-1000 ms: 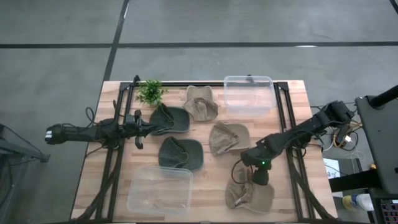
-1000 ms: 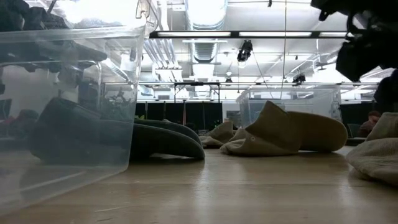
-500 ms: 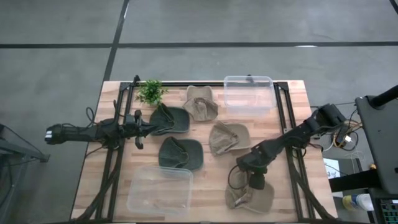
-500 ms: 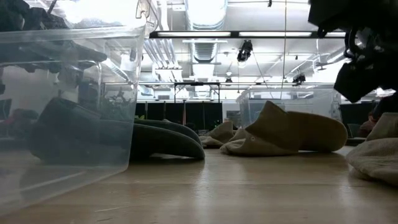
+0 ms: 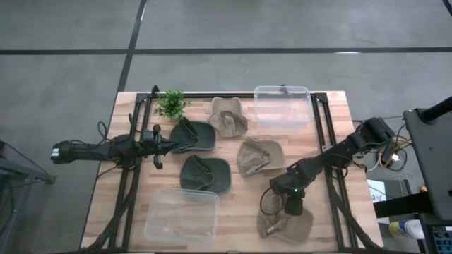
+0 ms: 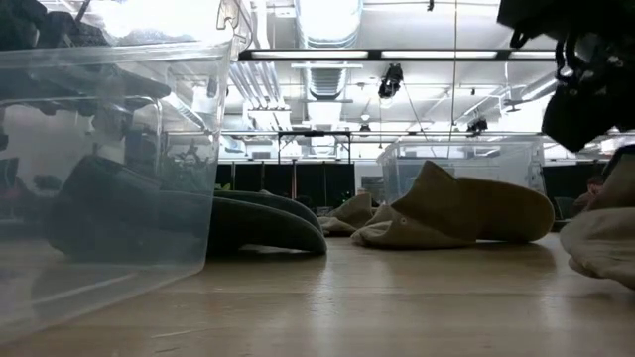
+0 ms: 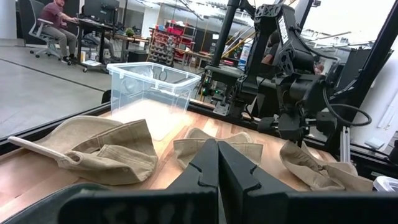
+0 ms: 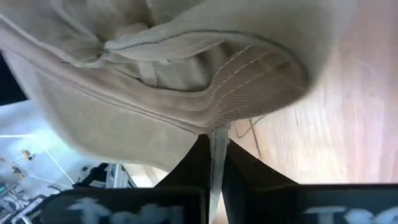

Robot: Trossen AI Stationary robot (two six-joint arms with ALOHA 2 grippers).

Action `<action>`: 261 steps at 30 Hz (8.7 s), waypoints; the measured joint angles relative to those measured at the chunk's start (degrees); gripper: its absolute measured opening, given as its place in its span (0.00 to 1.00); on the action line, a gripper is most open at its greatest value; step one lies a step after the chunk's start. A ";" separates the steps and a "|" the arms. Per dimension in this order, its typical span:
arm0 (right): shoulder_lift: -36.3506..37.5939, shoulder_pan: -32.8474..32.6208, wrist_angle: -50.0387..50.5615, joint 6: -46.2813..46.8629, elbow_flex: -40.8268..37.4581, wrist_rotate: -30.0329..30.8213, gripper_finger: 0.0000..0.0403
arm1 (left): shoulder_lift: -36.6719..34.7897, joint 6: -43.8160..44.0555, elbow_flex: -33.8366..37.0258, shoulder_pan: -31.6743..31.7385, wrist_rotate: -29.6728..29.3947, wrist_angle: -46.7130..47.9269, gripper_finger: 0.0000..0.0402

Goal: Pick & Place hat
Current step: Put the bottom brown cap into the top transparent bin, then put the middle brown cap into the top transparent bin

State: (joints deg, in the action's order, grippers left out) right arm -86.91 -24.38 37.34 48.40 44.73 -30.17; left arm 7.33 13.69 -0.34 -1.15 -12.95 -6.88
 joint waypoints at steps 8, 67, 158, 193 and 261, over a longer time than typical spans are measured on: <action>7.00 0.02 4.65 0.87 2.25 0.47 0.03 | 0.00 0.00 0.00 -0.01 0.00 0.04 0.00; 12.10 41.38 52.10 -59.32 54.99 64.37 0.03 | 0.00 0.00 0.00 0.00 0.00 0.14 0.00; -7.92 42.57 51.96 -30.09 66.29 7.37 0.50 | 0.00 1.25 0.00 -0.02 0.02 -0.43 0.00; 6.92 -6.33 25.65 40.04 31.87 53.81 0.40 | 0.02 34.80 -0.51 0.02 -15.50 -27.04 0.00; 4.28 -2.46 19.09 -3.03 7.28 59.06 0.35 | 0.48 49.77 -5.11 -0.02 -19.08 -26.97 0.00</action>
State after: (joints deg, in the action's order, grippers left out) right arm -82.63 -26.84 56.43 45.37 52.01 28.88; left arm 7.81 63.46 -5.45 -1.17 -32.03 -33.85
